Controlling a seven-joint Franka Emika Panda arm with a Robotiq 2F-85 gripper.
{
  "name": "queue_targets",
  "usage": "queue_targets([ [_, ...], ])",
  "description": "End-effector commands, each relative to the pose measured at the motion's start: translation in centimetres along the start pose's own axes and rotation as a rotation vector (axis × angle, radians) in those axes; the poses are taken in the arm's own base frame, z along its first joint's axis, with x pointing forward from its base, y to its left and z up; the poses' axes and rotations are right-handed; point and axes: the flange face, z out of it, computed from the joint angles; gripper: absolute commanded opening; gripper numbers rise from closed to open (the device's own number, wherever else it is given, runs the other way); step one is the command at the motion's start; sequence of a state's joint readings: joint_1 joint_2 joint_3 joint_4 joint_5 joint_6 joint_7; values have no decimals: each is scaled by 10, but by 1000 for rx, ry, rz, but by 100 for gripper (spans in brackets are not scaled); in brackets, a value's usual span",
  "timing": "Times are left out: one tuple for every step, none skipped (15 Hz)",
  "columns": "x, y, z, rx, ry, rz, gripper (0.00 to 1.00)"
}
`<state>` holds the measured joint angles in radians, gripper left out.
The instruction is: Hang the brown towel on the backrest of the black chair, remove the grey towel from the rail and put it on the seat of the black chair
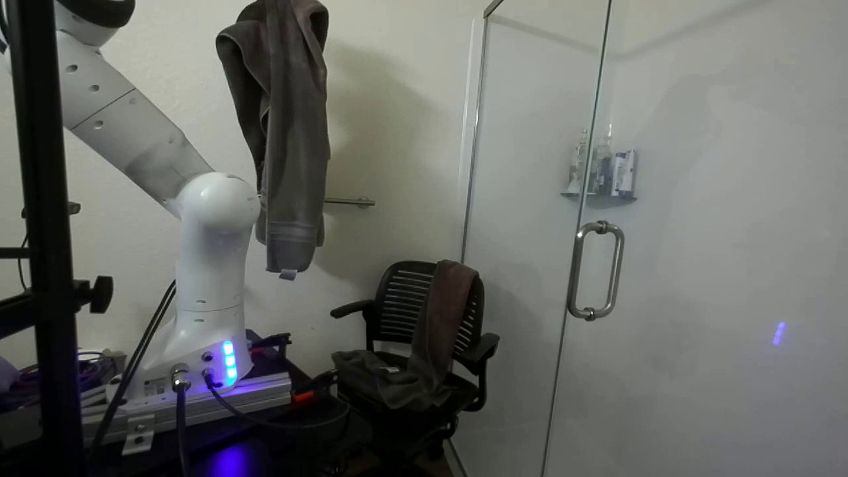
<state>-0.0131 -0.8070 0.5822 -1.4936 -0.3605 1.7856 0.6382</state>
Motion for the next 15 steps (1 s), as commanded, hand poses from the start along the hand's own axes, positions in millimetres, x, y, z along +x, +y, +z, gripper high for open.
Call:
queue_targets([
  [27, 96, 1, -126, 39, 154, 4],
  [23, 122, 9, -155, 42, 204, 4],
  [17, 129, 15, -180, 47, 254, 4],
  [25, 108, 13, -129, -9, 189, 17],
  [22, 124, 18, -152, -18, 216, 17],
  [17, 132, 20, -166, -24, 229, 17],
  [14, 133, 21, -175, -25, 235, 4],
  [6, 133, 14, -134, -36, 250, 4],
  [5, 136, 20, -97, -74, 290, 4],
  [3, 156, 28, -63, -116, 350, 4],
  [2, 182, 44, -43, -142, 411, 4],
  [1, 211, 59, -11, -163, 456, 4],
  [-1, 229, 72, -16, -199, 513, 4],
  [-4, 256, 89, -19, -242, 574, 4],
  [-8, 283, 107, -25, -280, 639, 4],
])
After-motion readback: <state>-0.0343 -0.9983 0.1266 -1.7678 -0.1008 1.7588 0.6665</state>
